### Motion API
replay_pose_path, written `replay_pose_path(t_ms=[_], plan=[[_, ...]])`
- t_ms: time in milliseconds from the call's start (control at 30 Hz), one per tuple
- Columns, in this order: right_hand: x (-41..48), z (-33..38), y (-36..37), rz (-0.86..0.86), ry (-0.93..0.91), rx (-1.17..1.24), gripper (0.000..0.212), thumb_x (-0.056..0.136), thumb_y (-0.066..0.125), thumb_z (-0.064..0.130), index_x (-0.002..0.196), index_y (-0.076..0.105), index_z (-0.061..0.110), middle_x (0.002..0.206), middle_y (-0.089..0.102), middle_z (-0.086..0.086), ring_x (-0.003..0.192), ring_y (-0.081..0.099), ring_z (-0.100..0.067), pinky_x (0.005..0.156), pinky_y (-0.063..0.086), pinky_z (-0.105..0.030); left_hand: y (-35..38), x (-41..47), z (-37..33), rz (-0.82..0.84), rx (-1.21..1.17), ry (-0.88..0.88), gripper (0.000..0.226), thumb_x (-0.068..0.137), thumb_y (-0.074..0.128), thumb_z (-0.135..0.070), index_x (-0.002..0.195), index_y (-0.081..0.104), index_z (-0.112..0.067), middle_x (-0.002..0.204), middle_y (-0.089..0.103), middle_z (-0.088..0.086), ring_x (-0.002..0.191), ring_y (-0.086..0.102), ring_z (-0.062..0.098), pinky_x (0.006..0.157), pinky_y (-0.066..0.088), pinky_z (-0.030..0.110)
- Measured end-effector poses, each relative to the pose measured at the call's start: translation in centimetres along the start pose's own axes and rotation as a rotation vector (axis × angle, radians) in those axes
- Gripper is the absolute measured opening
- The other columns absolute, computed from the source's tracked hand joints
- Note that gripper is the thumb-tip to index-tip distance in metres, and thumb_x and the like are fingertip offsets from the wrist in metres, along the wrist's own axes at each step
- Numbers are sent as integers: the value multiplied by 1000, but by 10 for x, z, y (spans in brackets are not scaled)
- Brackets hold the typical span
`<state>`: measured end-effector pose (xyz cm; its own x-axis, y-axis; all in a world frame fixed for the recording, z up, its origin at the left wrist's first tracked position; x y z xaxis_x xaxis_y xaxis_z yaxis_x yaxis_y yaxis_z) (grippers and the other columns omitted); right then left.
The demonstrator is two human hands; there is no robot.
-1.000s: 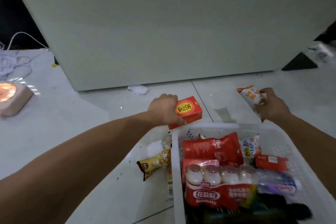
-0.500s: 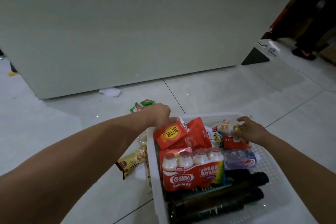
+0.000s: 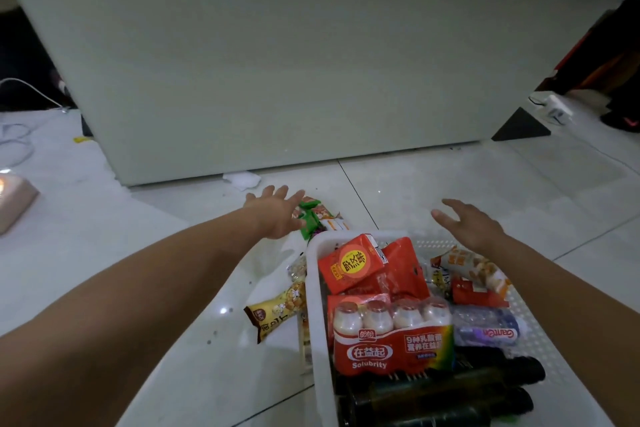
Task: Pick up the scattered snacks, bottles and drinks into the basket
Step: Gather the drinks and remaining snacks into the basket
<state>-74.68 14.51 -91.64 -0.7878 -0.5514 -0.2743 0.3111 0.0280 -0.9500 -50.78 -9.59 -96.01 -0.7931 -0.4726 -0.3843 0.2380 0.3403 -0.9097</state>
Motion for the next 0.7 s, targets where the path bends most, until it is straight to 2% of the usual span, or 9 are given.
replay_pose_path(t_ms=[167, 433, 500, 567, 633, 700], plan=[[17, 53, 12, -3, -135, -54, 63, 92, 31, 62, 147, 25, 32, 156, 25, -3, 143, 23, -25, 114, 6, -57, 7, -7, 22, 13, 8, -55, 78, 94, 40, -56, 152, -6, -30, 160, -7, 5, 147, -5, 30, 112, 13, 58], [44, 125, 49, 114, -289, -110, 62, 91, 29, 64, 147, 19, 39, 158, 18, 0, 146, 14, -21, 113, 0, -57, 59, -16, 41, 137, -76, -61, 95, 86, 48, -64, 150, -13, -30, 158, -21, 1, 145, -17, 30, 112, 6, 63], [50, 137, 62, 161, -299, -113, 63, 91, 31, 63, 148, 16, 41, 158, 18, -1, 145, 17, -23, 113, 3, -56, 74, -20, 37, 204, -52, -31, 102, 82, 52, -66, 150, -15, -29, 157, -25, 1, 144, -20, 30, 112, 5, 63], [55, 147, 74, 216, -290, -110, 66, 90, 35, 63, 148, 13, 39, 155, 24, -7, 141, 27, -27, 114, 15, -54, 88, -24, 29, 248, -15, 13, 108, 79, 55, -67, 151, -12, -24, 158, -21, 4, 145, -16, 31, 113, 7, 61], [62, 151, 87, 265, -250, -102, 73, 89, 42, 61, 149, 9, 35, 149, 34, -15, 134, 38, -32, 108, 32, -49, 99, -27, 18, 243, 36, 65, 109, 76, 60, -67, 151, 4, -12, 158, -3, 11, 144, 0, 33, 114, 19, 55], [68, 152, 100, 307, -187, -116, 80, 88, 50, 54, 150, 9, 26, 147, 38, -17, 130, 42, -34, 104, 38, -45, 107, -30, 8, 220, 83, 118, 102, 73, 62, -66, 144, 24, -4, 149, 17, 15, 136, 18, 34, 107, 31, 49]])
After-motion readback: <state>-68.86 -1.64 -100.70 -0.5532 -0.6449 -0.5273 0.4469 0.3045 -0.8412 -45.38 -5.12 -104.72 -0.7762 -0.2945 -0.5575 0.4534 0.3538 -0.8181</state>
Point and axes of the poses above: each hand's wrist, its own x-axis towards the middle knuckle, its own y-axis out of the palm, z = x × y, the point moved 2 cm from there along x, towards the middle knuckle
